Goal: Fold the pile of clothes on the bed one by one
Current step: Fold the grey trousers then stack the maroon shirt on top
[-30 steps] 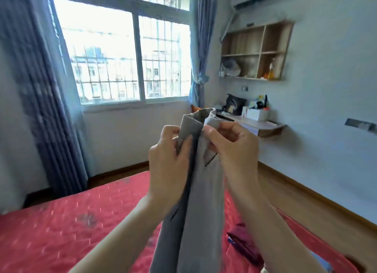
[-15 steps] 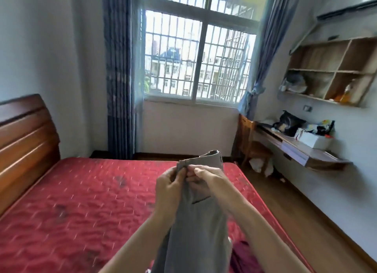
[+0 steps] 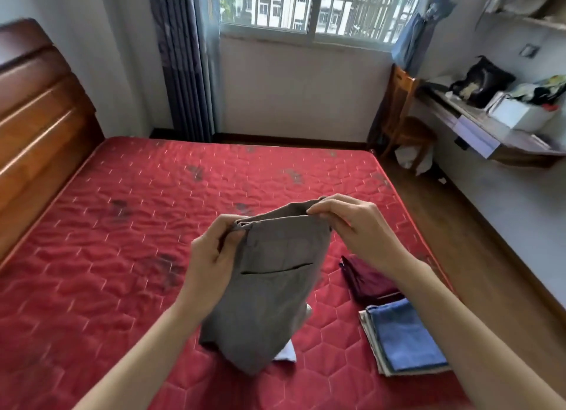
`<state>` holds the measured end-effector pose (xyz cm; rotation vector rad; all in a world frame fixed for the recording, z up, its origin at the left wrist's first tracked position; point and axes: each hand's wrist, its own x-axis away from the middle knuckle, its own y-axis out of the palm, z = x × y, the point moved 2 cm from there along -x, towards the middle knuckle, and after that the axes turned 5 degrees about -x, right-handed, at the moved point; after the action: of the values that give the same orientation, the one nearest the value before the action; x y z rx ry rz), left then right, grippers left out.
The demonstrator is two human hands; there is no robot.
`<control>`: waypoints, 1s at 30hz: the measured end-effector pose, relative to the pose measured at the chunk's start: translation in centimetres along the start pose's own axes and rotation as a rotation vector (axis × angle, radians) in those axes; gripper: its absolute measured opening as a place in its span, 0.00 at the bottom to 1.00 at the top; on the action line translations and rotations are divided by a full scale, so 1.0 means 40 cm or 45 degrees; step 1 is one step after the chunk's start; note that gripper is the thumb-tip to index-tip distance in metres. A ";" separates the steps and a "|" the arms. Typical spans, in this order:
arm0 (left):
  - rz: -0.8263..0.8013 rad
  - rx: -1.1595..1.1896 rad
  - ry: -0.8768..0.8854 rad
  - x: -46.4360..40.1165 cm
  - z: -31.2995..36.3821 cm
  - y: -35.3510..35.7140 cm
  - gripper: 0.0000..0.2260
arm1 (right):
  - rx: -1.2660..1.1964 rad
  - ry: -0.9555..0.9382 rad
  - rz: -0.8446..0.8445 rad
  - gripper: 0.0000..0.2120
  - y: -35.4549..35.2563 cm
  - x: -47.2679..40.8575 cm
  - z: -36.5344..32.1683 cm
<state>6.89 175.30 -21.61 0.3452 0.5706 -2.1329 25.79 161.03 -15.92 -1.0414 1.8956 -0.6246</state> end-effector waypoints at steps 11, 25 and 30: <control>0.204 -0.039 0.151 0.123 -0.015 -0.029 0.10 | 0.502 0.207 -0.163 0.15 0.093 0.119 -0.115; 0.254 -0.101 0.199 -0.142 0.020 -0.142 0.03 | 0.663 -0.165 0.243 0.06 0.020 -0.204 -0.175; 0.296 -0.068 0.266 -0.333 0.121 -0.192 0.08 | 0.905 -0.109 0.053 0.07 -0.082 -0.366 -0.304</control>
<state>8.13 185.88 -9.53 0.5801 0.6714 -1.8671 20.78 171.99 -0.85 -0.5506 1.4341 -1.1017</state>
